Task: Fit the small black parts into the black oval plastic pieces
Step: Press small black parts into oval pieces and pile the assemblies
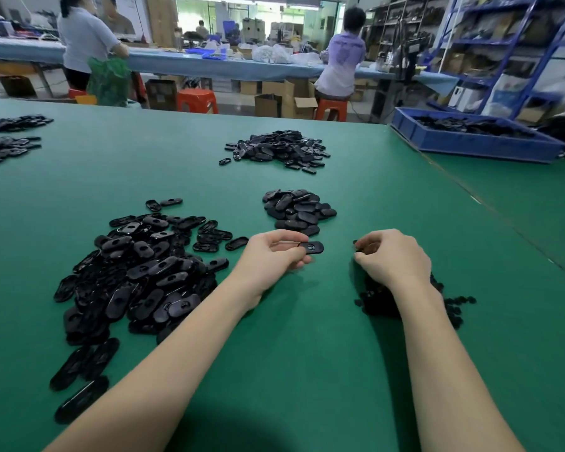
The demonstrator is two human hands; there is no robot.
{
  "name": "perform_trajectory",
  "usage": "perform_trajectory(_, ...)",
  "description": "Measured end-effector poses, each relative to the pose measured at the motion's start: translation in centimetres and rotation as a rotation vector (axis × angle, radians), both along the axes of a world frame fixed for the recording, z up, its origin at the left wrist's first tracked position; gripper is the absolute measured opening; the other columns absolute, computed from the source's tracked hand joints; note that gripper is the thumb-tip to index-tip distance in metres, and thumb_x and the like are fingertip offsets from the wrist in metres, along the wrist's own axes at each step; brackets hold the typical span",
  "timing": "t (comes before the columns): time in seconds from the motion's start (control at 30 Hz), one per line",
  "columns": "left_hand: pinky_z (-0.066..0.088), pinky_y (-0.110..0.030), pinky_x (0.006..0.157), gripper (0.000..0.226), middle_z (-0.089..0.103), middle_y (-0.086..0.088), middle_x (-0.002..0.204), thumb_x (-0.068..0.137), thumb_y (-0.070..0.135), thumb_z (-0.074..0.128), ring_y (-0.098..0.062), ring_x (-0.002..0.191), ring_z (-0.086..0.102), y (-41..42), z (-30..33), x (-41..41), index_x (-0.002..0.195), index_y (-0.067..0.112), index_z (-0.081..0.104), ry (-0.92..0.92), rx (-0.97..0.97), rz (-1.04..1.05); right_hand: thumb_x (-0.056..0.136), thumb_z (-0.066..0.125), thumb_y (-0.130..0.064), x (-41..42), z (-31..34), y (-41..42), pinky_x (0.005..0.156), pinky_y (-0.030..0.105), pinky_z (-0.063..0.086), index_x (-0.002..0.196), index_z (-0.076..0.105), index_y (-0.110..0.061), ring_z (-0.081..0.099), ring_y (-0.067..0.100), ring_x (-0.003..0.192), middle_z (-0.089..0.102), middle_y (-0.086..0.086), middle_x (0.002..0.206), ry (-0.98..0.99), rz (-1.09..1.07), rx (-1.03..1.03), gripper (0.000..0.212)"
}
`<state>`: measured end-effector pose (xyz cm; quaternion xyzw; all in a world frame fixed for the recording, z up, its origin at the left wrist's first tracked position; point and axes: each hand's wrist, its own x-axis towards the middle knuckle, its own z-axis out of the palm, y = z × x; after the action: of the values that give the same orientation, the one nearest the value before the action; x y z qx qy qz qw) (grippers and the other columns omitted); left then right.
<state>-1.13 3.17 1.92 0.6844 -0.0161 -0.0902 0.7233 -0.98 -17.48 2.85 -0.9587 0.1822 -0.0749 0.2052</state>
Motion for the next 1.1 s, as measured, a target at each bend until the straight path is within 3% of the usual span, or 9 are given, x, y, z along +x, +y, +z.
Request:
perform_trajectory(0.13,0.059,-0.020,0.076,0.020,0.073,-0.016,0.092,0.091,-0.007,0.063,-0.010,0.069,0.070,0.1,-0.2,0.1,0.109,-0.001,0.070,-0.003,0.004,-0.013,0.088,0.069,-0.030,0.1,-0.3,0.1,0.073,0.027,0.042,0.099,0.076,-0.039,0.067,0.023,0.103,0.075,-0.008,0.108,-0.004,-0.034,0.026,0.016)
perform_trajectory(0.4,0.060,-0.027,0.085,0.023,0.075,-0.016,0.100,0.089,-0.010,0.064,-0.019,0.084,0.073,0.3,-0.4,0.3,0.103,0.004,0.072,-0.004,-0.012,-0.004,0.094,0.064,-0.035,0.0,-0.6,0.8,0.071,0.029,0.043,0.099,0.076,-0.035,0.066,0.027,0.095,0.074,-0.004,0.099,-0.084,-0.042,0.021,0.013)
perform_trajectory(0.53,0.061,-0.031,0.086,0.016,0.076,-0.015,0.093,0.089,-0.008,0.065,-0.023,0.085,0.073,0.2,-0.4,0.5,0.099,0.003,0.071,0.019,-0.064,0.023,0.097,0.064,-0.033,0.4,-0.2,1.3,0.075,0.026,0.050,0.094,0.074,-0.028,0.065,0.012,0.087,0.073,-0.011,0.089,-0.166,0.128,0.319,0.012)
perform_trajectory(0.63,0.061,-0.031,0.083,0.011,0.075,-0.013,0.086,0.090,-0.006,0.066,-0.025,0.085,0.076,0.1,-0.4,0.6,0.093,0.004,0.065,0.054,-0.141,0.042,0.099,0.064,-0.026,0.2,0.5,2.4,0.056,0.010,0.043,0.095,0.074,-0.021,0.056,-0.006,0.059,0.075,-0.016,0.079,-0.150,0.264,0.685,0.013)
perform_trajectory(0.7,0.061,-0.030,0.082,0.014,0.075,-0.009,0.079,0.091,-0.008,0.063,-0.027,0.088,0.076,0.1,-0.5,0.7,0.098,0.005,0.064,0.059,-0.182,0.040,0.099,0.064,-0.027,-0.1,0.8,2.9,0.046,0.010,0.037,0.096,0.073,-0.022,0.046,-0.001,0.048,0.074,-0.017,0.075,-0.095,0.308,0.806,0.011)
perform_trajectory(0.77,0.061,-0.027,0.082,0.025,0.075,-0.001,0.072,0.093,-0.009,0.059,-0.027,0.091,0.076,0.1,-0.4,0.6,0.108,0.009,0.067,0.048,-0.201,0.026,0.099,0.065,-0.026,-0.2,1.0,2.9,0.045,0.013,0.033,0.099,0.075,-0.024,0.041,0.004,0.049,0.073,-0.015,0.077,-0.049,0.346,0.850,0.011)
perform_trajectory(0.87,0.060,-0.024,0.083,0.032,0.071,0.000,0.070,0.094,-0.010,0.056,-0.027,0.091,0.076,0.0,-0.2,0.6,0.104,0.015,0.072,0.044,-0.211,0.042,0.099,0.064,-0.024,-0.4,1.1,3.0,0.048,0.016,0.029,0.101,0.079,-0.027,0.040,0.005,0.051,0.072,-0.012,0.081,-0.018,0.377,0.916,0.015)
perform_trajectory(1.0,0.061,-0.025,0.080,0.014,0.073,-0.011,0.087,0.097,0.000,0.058,-0.023,0.091,0.076,-0.1,-0.2,0.7,0.102,0.013,0.061,0.051,-0.181,0.040,0.098,0.064,-0.020,-0.4,1.1,3.0,0.047,0.016,0.029,0.095,0.080,-0.025,0.040,0.007,0.051,0.073,-0.010,0.083,-0.006,0.381,0.962,0.017)
perform_trajectory(1.1,0.057,-0.027,0.080,0.011,0.074,-0.007,0.083,0.093,0.003,0.066,-0.019,0.085,0.073,0.0,-0.3,0.8,0.094,0.012,0.059,0.051,-0.126,0.050,0.096,0.065,-0.016,-0.4,1.1,3.1,0.047,0.016,0.030,0.094,0.078,-0.023,0.041,0.006,0.049,0.074,-0.010,0.082,0.006,0.371,0.969,0.015)
